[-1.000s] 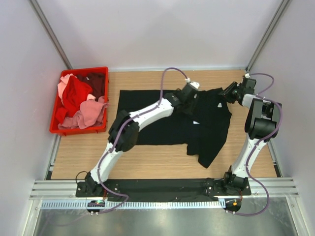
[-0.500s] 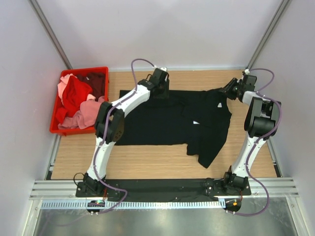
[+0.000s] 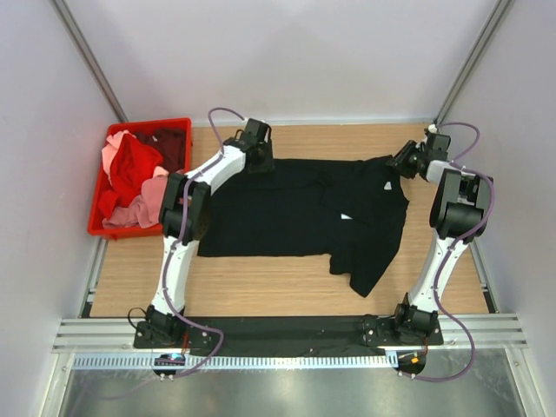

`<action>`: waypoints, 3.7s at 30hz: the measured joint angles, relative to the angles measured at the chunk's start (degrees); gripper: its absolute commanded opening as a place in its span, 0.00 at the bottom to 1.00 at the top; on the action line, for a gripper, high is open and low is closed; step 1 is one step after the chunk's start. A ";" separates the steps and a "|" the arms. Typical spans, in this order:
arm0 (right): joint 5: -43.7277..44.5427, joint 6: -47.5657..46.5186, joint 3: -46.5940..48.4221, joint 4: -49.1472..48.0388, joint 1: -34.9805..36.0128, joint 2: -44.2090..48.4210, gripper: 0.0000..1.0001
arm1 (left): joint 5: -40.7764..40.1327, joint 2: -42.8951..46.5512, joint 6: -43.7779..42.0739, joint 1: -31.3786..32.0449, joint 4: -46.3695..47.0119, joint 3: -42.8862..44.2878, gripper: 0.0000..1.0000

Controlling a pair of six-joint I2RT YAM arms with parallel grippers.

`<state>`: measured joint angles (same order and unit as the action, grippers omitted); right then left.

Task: Fold and stack the t-shirts
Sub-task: Fold the tshirt

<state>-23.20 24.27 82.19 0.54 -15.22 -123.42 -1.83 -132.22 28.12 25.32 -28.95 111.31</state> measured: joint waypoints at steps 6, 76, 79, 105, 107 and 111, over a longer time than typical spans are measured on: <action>-1.01 0.04 0.00 -0.22 0.00 -0.13 0.28 | 0.11 -2.08 0.24 -1.64 0.20 -1.86 0.41; 18.05 6.54 -30.88 22.27 14.16 33.42 0.36 | 21.11 4.68 5.77 14.12 15.87 -16.41 0.47; 18.47 6.54 -31.76 21.59 14.16 33.18 0.34 | 21.27 2.86 5.77 14.43 16.39 -15.39 0.47; 20.00 5.88 -33.27 18.01 14.16 32.33 0.06 | 20.46 -2.10 6.03 14.71 17.59 -8.44 0.10; 19.96 5.86 -33.24 18.14 14.16 32.57 0.12 | 20.50 -2.12 6.29 14.78 17.62 -8.13 0.03; 19.74 5.79 -33.20 18.38 14.16 32.74 0.18 | 20.70 -2.12 6.54 14.80 17.62 -7.58 0.00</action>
<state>-3.46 30.06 48.99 18.92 -1.06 -90.67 18.87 -134.34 34.65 40.12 -11.33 103.72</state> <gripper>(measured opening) 0.176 0.012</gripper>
